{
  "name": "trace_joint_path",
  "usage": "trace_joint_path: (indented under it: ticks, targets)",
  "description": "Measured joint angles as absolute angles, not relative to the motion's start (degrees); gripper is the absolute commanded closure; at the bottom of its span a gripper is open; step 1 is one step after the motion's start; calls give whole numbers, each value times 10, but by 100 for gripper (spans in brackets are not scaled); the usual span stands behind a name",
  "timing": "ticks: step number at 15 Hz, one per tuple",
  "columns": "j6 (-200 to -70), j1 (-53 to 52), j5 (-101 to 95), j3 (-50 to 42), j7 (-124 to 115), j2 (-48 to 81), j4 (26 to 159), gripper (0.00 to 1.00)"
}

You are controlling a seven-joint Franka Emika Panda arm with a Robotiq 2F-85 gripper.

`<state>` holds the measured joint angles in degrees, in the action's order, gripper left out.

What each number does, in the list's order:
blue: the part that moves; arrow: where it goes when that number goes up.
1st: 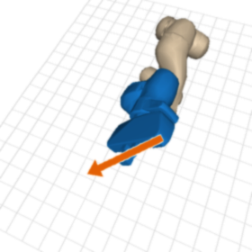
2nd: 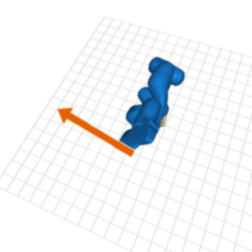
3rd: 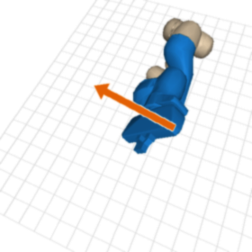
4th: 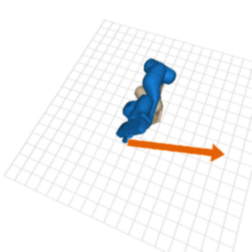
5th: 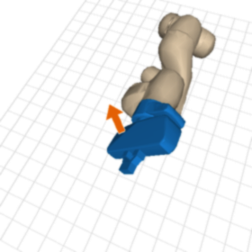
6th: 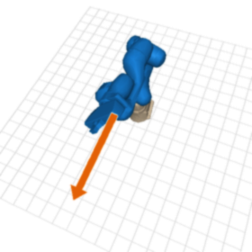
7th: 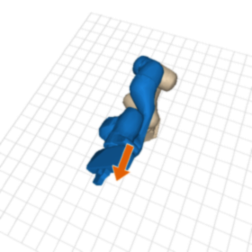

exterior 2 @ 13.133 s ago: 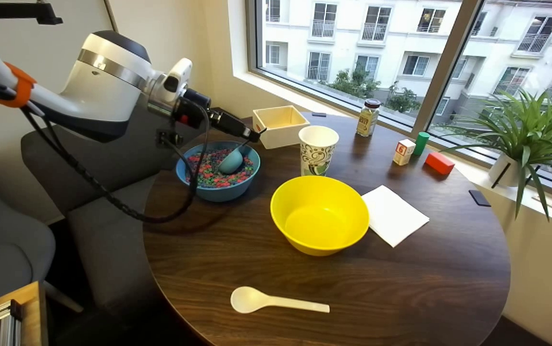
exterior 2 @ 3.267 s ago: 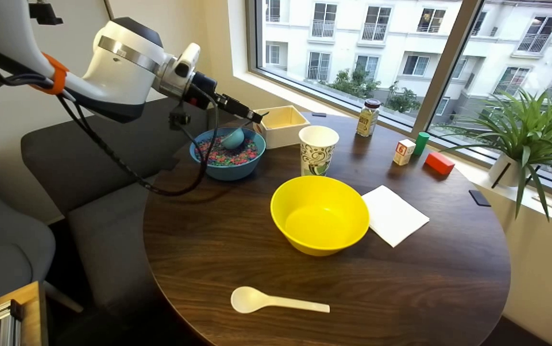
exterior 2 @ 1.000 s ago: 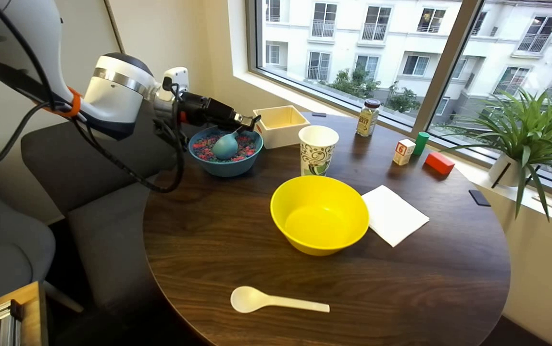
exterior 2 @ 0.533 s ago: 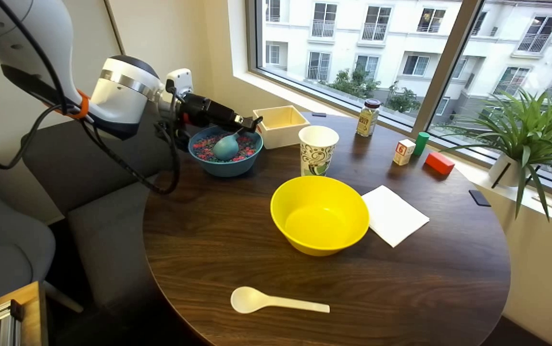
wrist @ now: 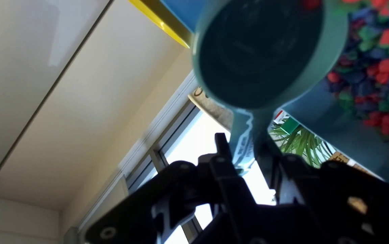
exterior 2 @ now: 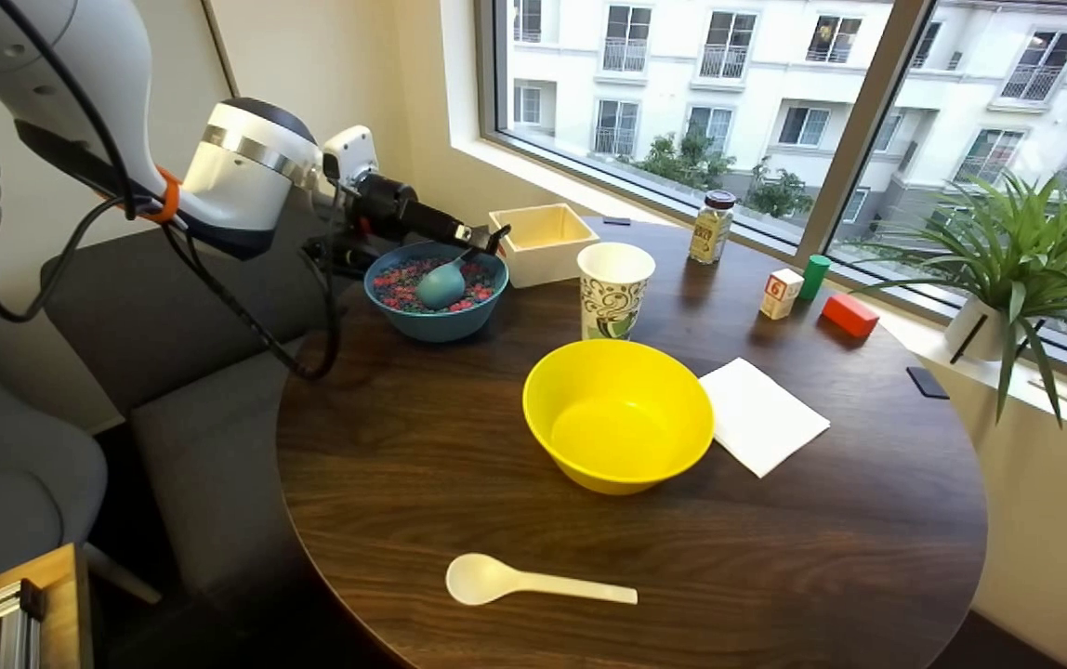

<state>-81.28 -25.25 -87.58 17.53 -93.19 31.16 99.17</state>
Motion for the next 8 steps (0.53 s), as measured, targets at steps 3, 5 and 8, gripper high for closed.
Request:
trace_joint_path:
  ticks: [3,5,8]
  targets:
    - [-813,-252,-870,175,-968,312,987,94]
    - [-813,-252,-867,175,-995,312,984,94]
    - [-818,-250,-860,175,-1028,311,981,94]
